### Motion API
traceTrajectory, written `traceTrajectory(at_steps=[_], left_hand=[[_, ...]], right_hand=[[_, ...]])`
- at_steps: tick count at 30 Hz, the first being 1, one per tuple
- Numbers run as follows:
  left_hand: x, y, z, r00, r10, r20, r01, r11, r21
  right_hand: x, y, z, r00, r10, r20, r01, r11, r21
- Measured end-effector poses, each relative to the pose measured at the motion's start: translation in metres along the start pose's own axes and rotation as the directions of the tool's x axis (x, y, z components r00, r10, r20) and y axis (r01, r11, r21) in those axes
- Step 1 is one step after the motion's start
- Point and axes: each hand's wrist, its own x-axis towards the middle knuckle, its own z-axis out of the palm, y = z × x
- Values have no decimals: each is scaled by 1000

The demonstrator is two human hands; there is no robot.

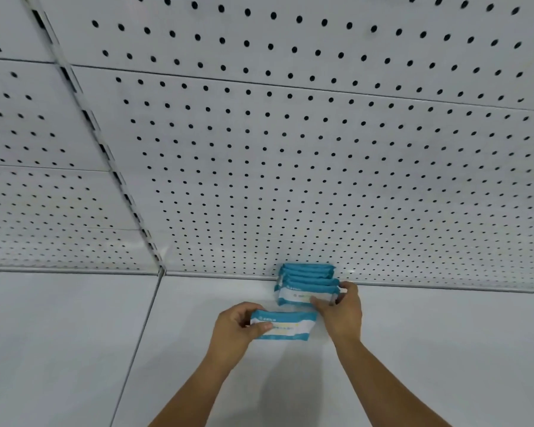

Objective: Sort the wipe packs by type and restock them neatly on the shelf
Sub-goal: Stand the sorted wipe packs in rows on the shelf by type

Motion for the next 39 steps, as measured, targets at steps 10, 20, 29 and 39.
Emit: traceTrajectory(at_steps=[10, 20, 29, 39], left_hand=[[35, -6, 61, 993, 116, -12, -114, 988, 104], [47, -12, 87, 937, 197, -288, -111, 951, 290], [37, -3, 89, 944, 116, -309, -10, 946, 323], [-50, 16, 119, 950, 204, -235, -164, 970, 181]], right_hand=[[-7, 39, -62, 988, 78, 132, -93, 989, 115], [4, 46, -48, 961, -7, 276, -18, 996, 89], [9, 44, -49, 943, -48, 328, 23, 997, 78], [-13, 44, -119, 904, -233, 358, 180, 968, 175]])
